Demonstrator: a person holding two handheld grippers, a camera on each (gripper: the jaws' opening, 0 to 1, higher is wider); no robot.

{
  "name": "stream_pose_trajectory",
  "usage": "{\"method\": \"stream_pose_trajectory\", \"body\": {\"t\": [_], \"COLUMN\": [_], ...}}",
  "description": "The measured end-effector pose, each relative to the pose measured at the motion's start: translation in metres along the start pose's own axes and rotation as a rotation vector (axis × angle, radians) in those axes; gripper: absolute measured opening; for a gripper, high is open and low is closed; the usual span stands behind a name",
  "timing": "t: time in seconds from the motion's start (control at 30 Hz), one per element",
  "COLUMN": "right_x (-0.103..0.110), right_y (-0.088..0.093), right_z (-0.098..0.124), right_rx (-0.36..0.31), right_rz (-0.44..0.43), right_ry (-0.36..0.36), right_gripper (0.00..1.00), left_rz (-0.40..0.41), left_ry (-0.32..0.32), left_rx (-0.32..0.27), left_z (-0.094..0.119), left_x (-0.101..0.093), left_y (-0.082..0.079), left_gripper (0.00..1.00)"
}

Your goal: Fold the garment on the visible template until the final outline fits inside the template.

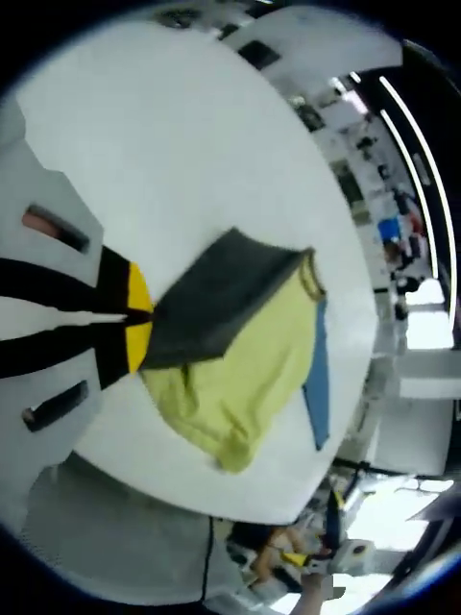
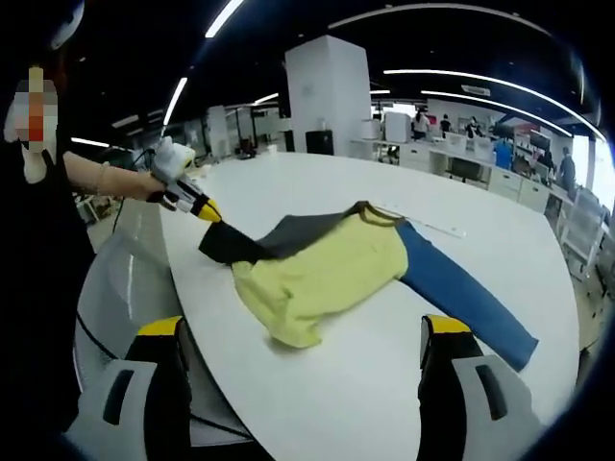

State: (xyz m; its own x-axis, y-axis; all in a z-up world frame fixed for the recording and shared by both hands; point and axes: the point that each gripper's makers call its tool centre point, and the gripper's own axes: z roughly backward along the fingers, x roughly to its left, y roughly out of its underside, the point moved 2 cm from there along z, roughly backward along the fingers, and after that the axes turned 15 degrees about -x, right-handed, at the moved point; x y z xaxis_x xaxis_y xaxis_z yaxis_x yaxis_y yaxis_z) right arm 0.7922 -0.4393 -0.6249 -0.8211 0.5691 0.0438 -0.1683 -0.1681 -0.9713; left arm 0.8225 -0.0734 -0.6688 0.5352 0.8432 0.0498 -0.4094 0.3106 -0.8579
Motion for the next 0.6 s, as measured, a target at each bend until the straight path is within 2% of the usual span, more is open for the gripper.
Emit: {"method": "stream_pose_trajectory", "body": {"t": [0.6], "right_x": [0.01], "right_y": [-0.002], "right_z": [-0.002], "right_rx": [0.011], "right_rz": [0.002], "right_ry": [0.031], "right_gripper": [1.0], "left_rz": [-0.041], "left_ry": [-0.095], "left_rx": [-0.001], "left_z": [0.018], "left_x": [0.084], "left_y": [-0.016], "left_gripper": [0.0]}}
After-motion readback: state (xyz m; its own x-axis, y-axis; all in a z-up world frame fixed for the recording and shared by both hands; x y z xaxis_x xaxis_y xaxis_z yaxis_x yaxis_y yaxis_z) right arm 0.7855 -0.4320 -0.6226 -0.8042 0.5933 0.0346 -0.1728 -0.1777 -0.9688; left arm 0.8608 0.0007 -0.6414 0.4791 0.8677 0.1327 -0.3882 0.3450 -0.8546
